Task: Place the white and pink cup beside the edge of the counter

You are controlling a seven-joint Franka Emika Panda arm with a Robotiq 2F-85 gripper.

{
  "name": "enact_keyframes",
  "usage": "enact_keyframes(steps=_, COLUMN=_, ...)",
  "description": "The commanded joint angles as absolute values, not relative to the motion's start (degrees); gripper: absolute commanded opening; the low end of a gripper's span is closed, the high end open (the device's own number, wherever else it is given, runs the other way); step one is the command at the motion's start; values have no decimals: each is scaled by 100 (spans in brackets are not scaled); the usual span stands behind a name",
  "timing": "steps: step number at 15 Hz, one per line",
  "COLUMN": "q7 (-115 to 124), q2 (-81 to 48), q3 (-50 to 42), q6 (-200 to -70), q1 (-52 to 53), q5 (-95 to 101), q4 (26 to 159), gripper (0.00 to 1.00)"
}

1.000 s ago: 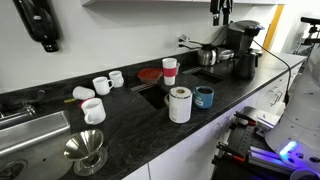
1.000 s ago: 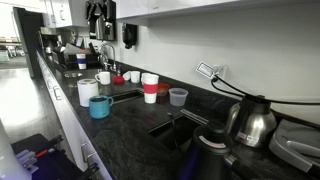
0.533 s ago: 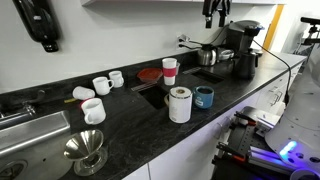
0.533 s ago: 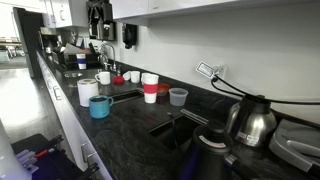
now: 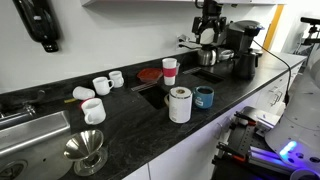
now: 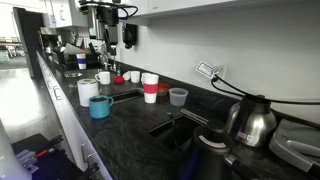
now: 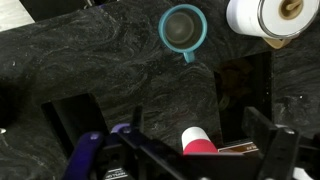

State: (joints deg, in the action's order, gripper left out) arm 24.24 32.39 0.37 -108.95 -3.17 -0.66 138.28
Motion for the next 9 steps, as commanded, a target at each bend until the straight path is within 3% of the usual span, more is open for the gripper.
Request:
enact_keyframes(steps=1, q7=2369, q2=3259, q3=141, q6=-10876, q1=-440, q5=-126, q4=13809, gripper=100)
enact_keyframes(steps=9, q7=2770, q2=3151, q3=69, q6=-11151, q1=-460, q5=-768, q4=13919, gripper=100)
